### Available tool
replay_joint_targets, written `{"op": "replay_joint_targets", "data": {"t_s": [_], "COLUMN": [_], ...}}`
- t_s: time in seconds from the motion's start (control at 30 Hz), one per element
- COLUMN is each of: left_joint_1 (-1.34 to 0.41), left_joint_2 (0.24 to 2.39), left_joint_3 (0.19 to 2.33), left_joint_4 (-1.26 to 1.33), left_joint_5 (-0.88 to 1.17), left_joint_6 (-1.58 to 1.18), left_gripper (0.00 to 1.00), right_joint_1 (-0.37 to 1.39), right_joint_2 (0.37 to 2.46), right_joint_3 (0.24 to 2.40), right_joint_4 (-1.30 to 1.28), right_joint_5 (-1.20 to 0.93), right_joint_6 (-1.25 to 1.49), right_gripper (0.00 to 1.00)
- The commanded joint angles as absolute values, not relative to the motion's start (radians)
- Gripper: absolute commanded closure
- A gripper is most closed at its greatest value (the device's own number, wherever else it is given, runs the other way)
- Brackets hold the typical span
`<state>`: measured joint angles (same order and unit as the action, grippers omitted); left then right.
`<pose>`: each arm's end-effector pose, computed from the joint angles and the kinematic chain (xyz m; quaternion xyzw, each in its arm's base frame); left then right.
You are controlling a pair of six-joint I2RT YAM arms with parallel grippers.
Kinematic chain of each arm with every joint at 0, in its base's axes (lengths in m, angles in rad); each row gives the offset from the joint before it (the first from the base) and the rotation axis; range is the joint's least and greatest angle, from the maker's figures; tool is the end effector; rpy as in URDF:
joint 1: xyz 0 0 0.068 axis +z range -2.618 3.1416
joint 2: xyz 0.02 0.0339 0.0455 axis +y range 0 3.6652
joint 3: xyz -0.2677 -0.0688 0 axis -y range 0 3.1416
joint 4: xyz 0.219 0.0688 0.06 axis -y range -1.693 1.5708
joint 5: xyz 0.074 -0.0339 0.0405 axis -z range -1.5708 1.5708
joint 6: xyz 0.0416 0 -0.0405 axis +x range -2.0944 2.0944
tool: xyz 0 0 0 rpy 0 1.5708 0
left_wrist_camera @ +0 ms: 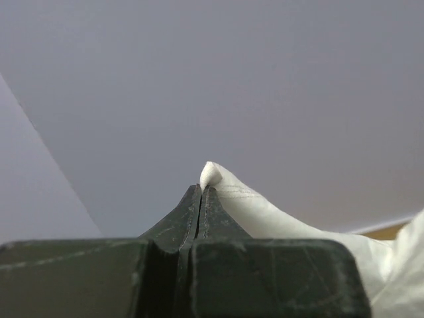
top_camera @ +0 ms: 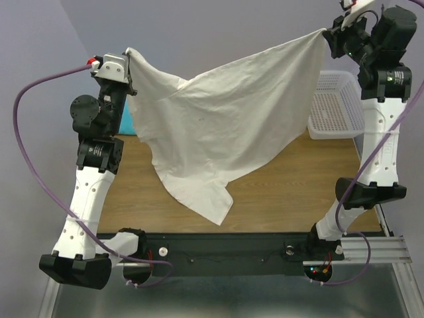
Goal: Fold and stack the t-shirts
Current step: Flatten the tshirt out
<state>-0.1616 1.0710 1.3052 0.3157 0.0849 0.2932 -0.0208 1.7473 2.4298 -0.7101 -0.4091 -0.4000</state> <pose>0.1862 -0.0339 0.5180 0.1461 0.4672 0.0366 0.8712 0.3115 0.0101 0.5586 -0.2714 0.6626 -0.0002 0.6981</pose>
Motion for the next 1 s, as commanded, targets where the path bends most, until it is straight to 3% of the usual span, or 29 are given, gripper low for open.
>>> {"op": "replay_joint_targets", "data": {"t_s": [0.0, 0.37, 0.8, 0.97], "left_joint_1": [-0.156, -0.156, -0.156, -0.156], "left_joint_2": [1.062, 0.948, 0.835, 0.830], "left_joint_3": [1.374, 1.460, 1.595, 1.606], "left_joint_4": [0.475, 0.693, 0.741, 0.739], "left_joint_5": [0.032, -0.063, 0.043, 0.061], "left_joint_6": [0.357, 0.316, 0.219, 0.212], "left_gripper": [1.00, 1.00, 1.00, 1.00], "right_joint_1": [-0.051, -0.057, -0.064, -0.066], "right_joint_2": [1.631, 1.529, 1.413, 1.378], "right_joint_3": [2.418, 2.591, 2.712, 2.657], "right_joint_4": [-0.581, -0.506, -0.436, -0.430], "right_joint_5": [-0.394, -0.308, -0.154, -0.147], "right_joint_6": [-0.339, -0.299, -0.325, -0.341], "right_gripper": [0.99, 0.99, 0.99, 0.99]}}
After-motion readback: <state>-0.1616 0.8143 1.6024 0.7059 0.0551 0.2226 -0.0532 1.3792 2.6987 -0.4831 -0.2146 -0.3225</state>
